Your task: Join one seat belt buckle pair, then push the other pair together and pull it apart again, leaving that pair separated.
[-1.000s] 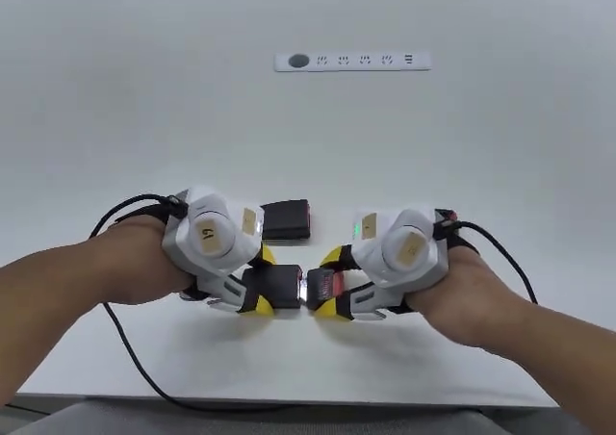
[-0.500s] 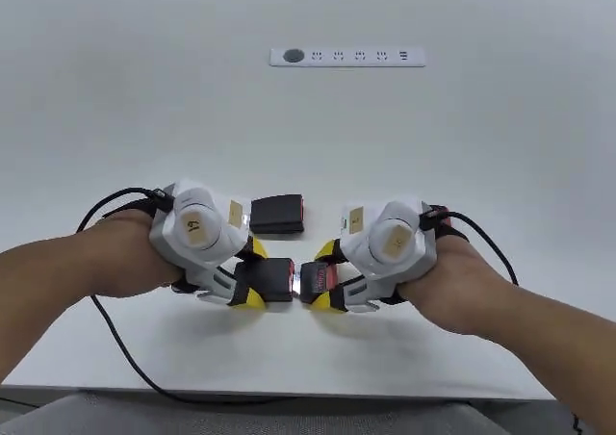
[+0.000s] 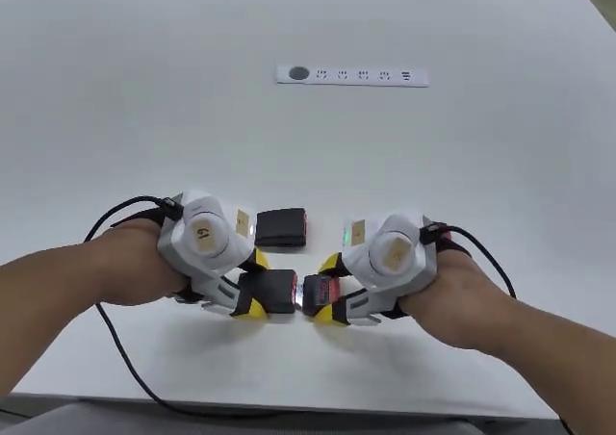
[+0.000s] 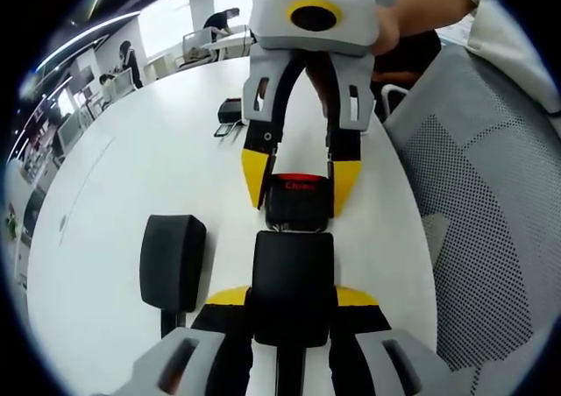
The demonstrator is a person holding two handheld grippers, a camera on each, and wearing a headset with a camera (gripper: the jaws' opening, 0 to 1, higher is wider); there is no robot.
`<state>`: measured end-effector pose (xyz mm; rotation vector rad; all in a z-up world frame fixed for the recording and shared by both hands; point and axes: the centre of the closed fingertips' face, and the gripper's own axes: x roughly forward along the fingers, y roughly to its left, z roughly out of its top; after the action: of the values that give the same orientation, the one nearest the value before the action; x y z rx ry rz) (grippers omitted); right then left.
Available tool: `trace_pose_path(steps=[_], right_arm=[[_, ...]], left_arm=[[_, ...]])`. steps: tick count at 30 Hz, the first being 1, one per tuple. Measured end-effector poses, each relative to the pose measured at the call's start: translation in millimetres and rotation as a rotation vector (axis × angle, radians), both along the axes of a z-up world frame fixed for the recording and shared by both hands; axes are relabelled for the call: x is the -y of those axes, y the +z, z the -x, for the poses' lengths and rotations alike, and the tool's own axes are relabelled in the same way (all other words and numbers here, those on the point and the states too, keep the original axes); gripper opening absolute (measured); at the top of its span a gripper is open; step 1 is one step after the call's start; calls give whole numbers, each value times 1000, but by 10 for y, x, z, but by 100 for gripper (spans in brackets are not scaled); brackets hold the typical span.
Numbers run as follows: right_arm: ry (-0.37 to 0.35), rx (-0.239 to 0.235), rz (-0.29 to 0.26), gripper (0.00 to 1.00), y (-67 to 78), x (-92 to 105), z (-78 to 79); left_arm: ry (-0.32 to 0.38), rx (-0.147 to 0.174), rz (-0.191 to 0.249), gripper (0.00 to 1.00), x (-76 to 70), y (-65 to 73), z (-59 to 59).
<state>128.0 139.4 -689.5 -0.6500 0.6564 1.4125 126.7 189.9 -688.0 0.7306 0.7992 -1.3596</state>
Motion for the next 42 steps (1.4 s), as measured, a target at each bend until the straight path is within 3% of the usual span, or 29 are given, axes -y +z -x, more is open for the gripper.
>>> trace_pose_path(steps=[16,35,42], right_arm=[[-20,-7,-15,32,-6,-10,12],[-5,-4,1,33,6,-11,35],[-3,-1,5,33,3,3,41]], left_arm=[[9,-4,-8,33,7,-20,8],[5,-9,-38,34,29,-9,17],[9,-6,-29,34,46,14,36]])
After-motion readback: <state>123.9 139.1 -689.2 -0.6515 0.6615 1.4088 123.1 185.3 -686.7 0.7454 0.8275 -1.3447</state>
